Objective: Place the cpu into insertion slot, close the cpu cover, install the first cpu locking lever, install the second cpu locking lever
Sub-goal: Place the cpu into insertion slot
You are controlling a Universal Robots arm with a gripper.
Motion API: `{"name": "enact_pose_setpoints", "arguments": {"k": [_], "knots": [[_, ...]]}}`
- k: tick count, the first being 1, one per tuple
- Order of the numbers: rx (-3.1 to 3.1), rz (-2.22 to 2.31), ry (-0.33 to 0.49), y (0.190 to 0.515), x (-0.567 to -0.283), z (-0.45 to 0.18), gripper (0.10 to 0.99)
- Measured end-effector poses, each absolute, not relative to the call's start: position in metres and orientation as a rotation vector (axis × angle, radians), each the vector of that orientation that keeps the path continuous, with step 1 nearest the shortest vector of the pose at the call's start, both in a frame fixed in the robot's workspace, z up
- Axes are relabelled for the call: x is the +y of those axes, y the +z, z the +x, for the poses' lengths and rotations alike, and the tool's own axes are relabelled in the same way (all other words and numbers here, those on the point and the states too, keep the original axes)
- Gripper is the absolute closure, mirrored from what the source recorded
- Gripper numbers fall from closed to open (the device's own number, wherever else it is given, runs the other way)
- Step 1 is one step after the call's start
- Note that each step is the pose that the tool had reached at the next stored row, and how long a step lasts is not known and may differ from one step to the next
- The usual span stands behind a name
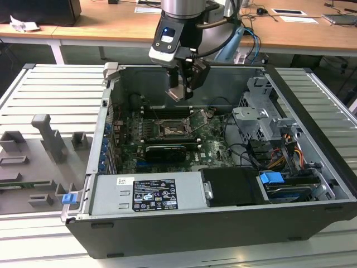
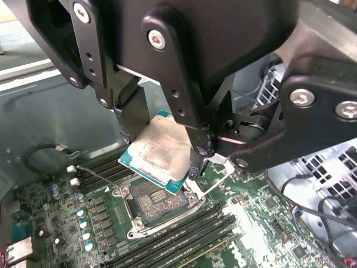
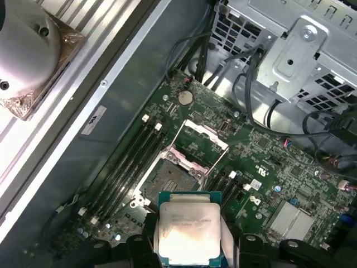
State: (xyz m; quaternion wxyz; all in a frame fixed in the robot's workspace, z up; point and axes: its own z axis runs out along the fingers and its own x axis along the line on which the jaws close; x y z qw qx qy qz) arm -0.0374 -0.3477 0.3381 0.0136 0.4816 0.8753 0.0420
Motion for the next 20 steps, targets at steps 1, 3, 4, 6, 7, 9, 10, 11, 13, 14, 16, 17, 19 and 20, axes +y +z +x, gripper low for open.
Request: {"name": "enact_pose_setpoints", "arguments": {"k": [1,3,4,6,7,9,10,11,13,14,16,17,19,20], "knots": [[2.707,1.532,0.13,0.338,-0.348,-0.037,0.557],[2.669,1.594,0.129,0.336,-0.348,-0.037,0.557],[2.656,1.614,0.128,0.336,-0.348,-0.037,0.557],[2.627,1.659,0.127,0.335,-0.348,-0.037,0.557],[2.613,1.68,0.127,0.335,-0.348,-0.037,0.557],[2.585,1.72,0.126,0.334,-0.348,-0.037,0.557],[2.57,1.742,0.125,0.334,-0.348,-0.037,0.557],[2.549,1.771,0.124,0.333,-0.348,-0.037,0.557],[2.506,1.829,0.123,0.332,-0.348,-0.037,0.557],[2.492,1.846,0.122,0.331,-0.348,-0.037,0.557],[2.449,1.901,0.12,0.33,-0.348,-0.037,0.557],[2.421,1.935,0.119,0.329,-0.348,-0.037,0.557],[2.379,1.985,0.118,0.327,-0.348,-0.037,0.557],[2.371,1.994,0.118,0.326,-0.348,-0.037,0.557]]}}
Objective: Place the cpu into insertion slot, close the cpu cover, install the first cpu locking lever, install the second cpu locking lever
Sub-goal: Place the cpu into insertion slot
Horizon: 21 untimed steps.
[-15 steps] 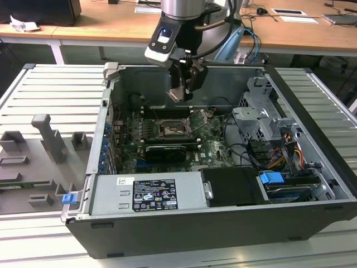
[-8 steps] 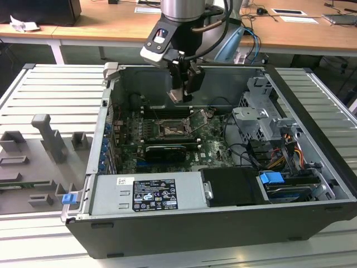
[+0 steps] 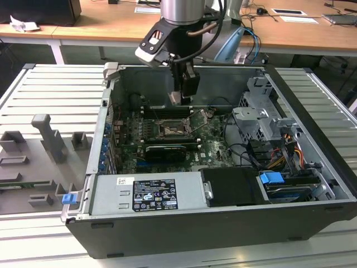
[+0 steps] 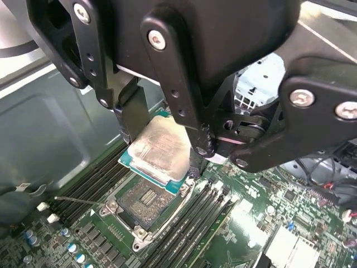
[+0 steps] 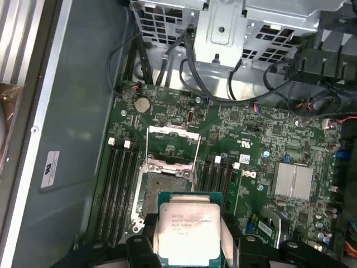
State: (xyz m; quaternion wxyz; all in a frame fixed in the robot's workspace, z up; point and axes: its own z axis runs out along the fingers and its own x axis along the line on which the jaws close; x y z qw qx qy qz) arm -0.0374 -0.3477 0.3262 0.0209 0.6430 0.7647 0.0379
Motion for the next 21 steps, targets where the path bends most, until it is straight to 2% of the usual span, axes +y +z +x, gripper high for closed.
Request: {"name": "enact_pose_setpoints", "arguments": {"k": [21], "knots": [[2.254,2.12,0.112,0.307,-0.347,-0.037,0.557]]}}
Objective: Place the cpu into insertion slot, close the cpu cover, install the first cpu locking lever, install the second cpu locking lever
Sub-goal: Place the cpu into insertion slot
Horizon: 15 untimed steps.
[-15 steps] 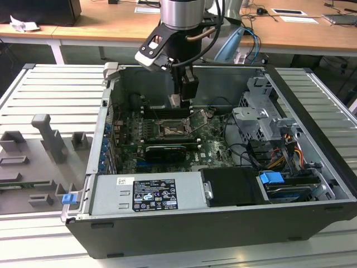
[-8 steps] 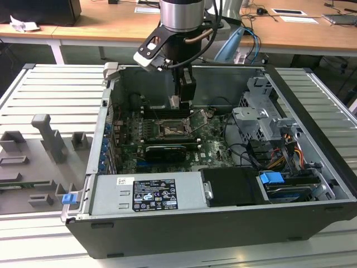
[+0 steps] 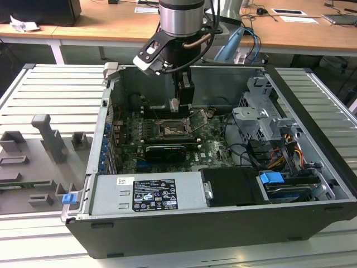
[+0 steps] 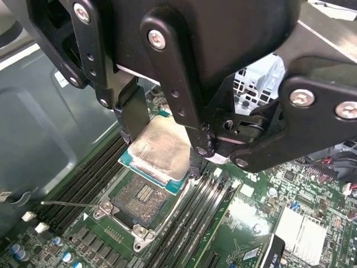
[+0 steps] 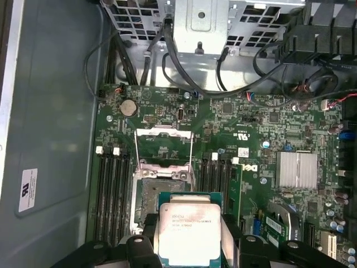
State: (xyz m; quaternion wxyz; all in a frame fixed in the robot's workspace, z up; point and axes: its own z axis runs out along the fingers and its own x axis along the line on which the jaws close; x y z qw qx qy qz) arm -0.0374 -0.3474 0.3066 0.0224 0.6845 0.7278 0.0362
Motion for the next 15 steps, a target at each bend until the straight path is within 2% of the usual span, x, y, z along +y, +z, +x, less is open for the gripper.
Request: {"name": "enact_pose_setpoints", "arguments": {"k": [15], "knots": [[2.196,2.179,0.109,0.2955,-0.3474,-0.0374,0.557]]}}
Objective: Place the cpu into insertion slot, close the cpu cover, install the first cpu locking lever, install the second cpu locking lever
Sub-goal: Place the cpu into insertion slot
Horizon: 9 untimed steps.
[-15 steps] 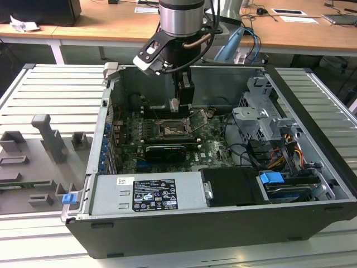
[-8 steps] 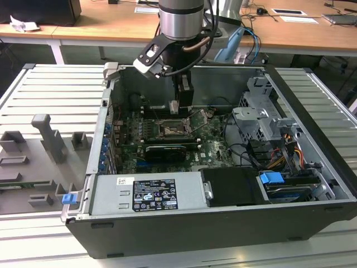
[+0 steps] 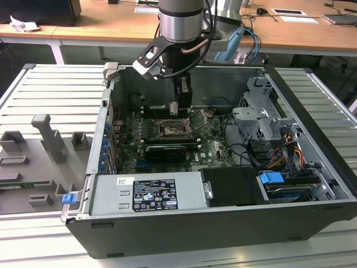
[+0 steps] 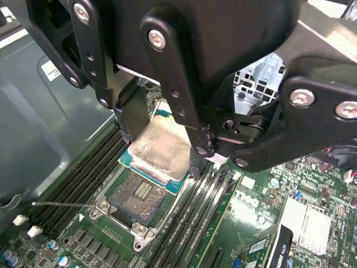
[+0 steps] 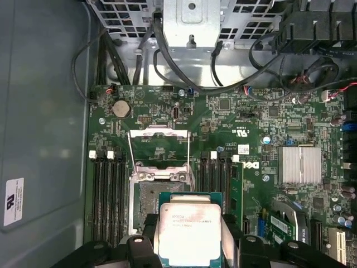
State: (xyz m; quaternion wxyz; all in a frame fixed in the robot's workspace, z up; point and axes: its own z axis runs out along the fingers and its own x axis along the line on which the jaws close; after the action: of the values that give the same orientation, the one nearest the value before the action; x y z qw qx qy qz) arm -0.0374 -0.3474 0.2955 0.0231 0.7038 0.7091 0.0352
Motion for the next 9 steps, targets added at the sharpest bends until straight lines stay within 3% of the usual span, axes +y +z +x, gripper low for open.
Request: {"name": "enact_pose_setpoints", "arguments": {"k": [9], "knots": [[2.178,2.197,0.107,0.2862,-0.3473,-0.0374,0.557]]}}
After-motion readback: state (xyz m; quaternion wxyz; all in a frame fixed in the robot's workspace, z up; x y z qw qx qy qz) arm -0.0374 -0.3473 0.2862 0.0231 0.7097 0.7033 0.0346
